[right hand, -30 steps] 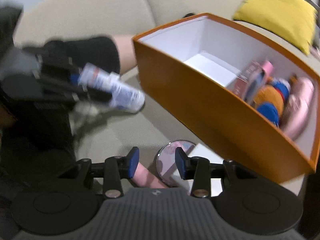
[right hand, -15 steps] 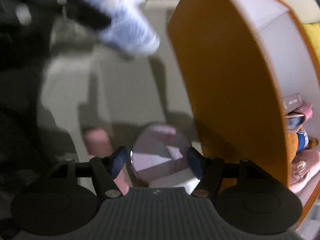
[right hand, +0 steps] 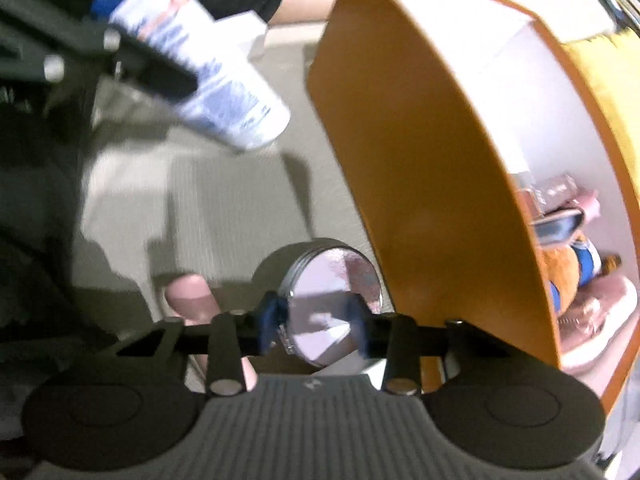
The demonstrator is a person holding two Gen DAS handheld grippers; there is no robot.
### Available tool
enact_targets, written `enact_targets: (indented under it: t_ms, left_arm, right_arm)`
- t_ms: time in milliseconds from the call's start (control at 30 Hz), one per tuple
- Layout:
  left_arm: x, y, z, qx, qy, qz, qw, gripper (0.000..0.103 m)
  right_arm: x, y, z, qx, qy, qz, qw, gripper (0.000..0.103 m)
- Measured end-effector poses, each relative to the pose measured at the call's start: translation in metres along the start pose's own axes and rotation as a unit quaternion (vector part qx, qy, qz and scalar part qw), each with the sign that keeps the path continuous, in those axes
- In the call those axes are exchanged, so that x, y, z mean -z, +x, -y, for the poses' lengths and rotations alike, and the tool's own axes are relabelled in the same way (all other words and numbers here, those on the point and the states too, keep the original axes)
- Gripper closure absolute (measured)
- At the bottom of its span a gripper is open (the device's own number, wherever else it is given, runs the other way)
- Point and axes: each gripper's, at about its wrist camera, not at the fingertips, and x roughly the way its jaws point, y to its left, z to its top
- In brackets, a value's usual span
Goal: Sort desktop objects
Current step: 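Grasp the round compact mirror with the right gripper while the left gripper holds the tube, then carry the mirror with the right gripper while the left carries the tube into the box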
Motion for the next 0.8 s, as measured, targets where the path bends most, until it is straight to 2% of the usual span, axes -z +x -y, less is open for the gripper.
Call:
enact_targets:
  t_ms: [100, 233, 333, 467, 700, 800]
  left_arm:
    - [-0.001, -0.001, 0.003, 0.004, 0.003, 0.002, 1.0000, 0.086]
    - [-0.003, -0.003, 0.005, 0.011, 0.002, 0.005, 0.9999, 0.086]
    - [-0.004, 0.001, 0.006, 0.009, 0.001, 0.000, 1.0000, 0.086]
    - [-0.004, 0.012, 0.004, 0.004, -0.017, -0.011, 0.9998, 0.085]
    - [-0.006, 0.023, -0.005, 0.006, -0.064, -0.003, 0.9979, 0.085]
    - [-0.009, 0.018, -0.005, 0.000, -0.069, 0.003, 0.9976, 0.086]
  right_arm:
    - [0.003, -0.015, 0.007, 0.003, 0.031, 0.027, 0.999, 0.081]
    - [0.006, -0.031, 0.029, -0.035, 0.112, 0.060, 0.991, 0.089]
    - [0.008, -0.027, 0.038, -0.050, 0.160, 0.059, 0.984, 0.089]
    - [0.021, -0.025, 0.049, -0.042, 0.195, 0.064, 0.978, 0.088]
    - [0.024, -0.017, 0.053, -0.061, 0.228, 0.061, 0.970, 0.089]
    - [0.026, -0.023, 0.053, -0.061, 0.236, 0.071, 0.967, 0.089]
